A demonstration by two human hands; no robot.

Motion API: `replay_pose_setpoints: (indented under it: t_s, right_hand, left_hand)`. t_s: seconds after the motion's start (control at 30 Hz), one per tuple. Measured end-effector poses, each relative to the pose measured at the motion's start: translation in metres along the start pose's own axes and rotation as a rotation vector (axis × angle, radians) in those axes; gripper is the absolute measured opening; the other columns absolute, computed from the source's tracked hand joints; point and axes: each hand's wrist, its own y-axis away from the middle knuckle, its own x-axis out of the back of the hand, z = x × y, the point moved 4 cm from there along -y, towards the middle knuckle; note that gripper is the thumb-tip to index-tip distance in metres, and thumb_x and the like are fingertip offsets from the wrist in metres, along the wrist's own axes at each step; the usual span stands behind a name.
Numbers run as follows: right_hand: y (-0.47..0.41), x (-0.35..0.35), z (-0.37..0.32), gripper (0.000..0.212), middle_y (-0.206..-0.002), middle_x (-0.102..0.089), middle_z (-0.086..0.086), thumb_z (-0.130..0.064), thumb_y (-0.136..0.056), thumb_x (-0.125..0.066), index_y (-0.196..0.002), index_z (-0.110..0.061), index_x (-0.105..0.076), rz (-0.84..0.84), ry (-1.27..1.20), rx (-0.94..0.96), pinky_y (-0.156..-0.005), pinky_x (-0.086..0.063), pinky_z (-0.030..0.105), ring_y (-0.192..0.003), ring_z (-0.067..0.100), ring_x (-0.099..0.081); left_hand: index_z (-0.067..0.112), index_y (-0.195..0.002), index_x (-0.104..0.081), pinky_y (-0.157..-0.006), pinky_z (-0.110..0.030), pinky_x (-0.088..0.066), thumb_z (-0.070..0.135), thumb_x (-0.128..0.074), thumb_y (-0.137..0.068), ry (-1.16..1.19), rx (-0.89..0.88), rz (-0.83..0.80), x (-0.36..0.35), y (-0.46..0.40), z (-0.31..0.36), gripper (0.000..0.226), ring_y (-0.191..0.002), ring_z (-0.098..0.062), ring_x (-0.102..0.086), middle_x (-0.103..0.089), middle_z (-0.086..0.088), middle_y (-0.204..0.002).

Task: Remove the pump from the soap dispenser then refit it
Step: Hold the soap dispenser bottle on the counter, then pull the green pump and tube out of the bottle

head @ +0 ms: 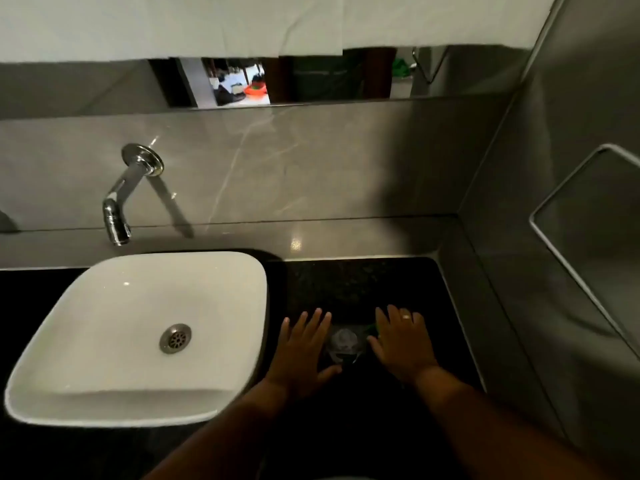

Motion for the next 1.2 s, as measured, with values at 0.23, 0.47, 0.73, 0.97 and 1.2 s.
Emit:
replay_pose_setpoints:
  t_s: [0.23,0.47,0.73,0.97,1.2]
  right_hand:
    - [-0.012,-0.030,-0.002,0.046,-0.120,-0.056,0.010,-0.052,-0.090,-0.048,-0.123,-0.021,-0.050,-0.101,-0.101,-0.073,-0.089,-0.038,0.043,-0.111,0.031,-0.052]
    - [-0.026,-0.046,0.003,0.033,-0.112,-0.064,0.005,-0.047,-0.085,-0.056,-0.108,-0.024,-0.059,-0.108,-0.150,-0.124,-0.085,-0.041,0.040,-0.106,0.028,-0.057]
    - [-0.072,0.025,0.013,0.025,-0.073,-0.065,0.003,-0.040,-0.081,-0.070,-0.076,-0.018,-0.061,0.111,-0.842,-0.212,-0.065,-0.050,0.037,-0.069,0.023,-0.062]
    - [-0.100,0.107,0.003,0.012,-0.073,-0.060,-0.013,-0.024,-0.085,-0.072,-0.082,-0.025,-0.061,0.402,-1.319,-0.099,-0.057,-0.041,0.005,-0.065,-0.004,-0.057]
    - [-0.076,0.081,-0.019,0.009,-0.075,-0.062,-0.008,-0.019,-0.085,-0.072,-0.088,-0.014,-0.065,0.348,-1.361,-0.091,-0.062,-0.045,0.010,-0.070,0.005,-0.059]
  left_hand:
    - [0.041,-0.145,-0.028,-0.113,-0.053,0.002,0.077,-0.043,-0.077,0.388,0.100,-0.056,-0.024,-0.015,0.007,0.079,-0.146,-0.020,-0.004,-0.015,0.006,-0.159]
    - [0.037,-0.125,-0.048,-0.110,-0.050,0.015,0.080,-0.043,-0.077,0.534,0.128,-0.035,-0.034,-0.025,-0.008,0.066,-0.144,-0.012,0.001,-0.025,0.008,-0.155]
    - [0.038,-0.124,-0.052,-0.108,-0.049,0.020,0.087,-0.042,-0.070,0.671,0.244,-0.067,-0.043,-0.020,-0.020,0.073,-0.143,-0.009,-0.001,-0.028,0.012,-0.153]
    - [0.040,-0.128,-0.048,-0.107,-0.043,0.023,0.078,-0.048,-0.075,0.710,0.231,-0.063,-0.040,-0.014,-0.017,0.065,-0.143,-0.006,-0.004,-0.030,0.013,-0.152]
    - [0.038,-0.132,-0.044,-0.107,-0.048,0.024,0.080,-0.044,-0.076,0.676,0.221,-0.089,-0.038,-0.015,-0.014,0.070,-0.142,-0.006,-0.004,-0.029,0.011,-0.152]
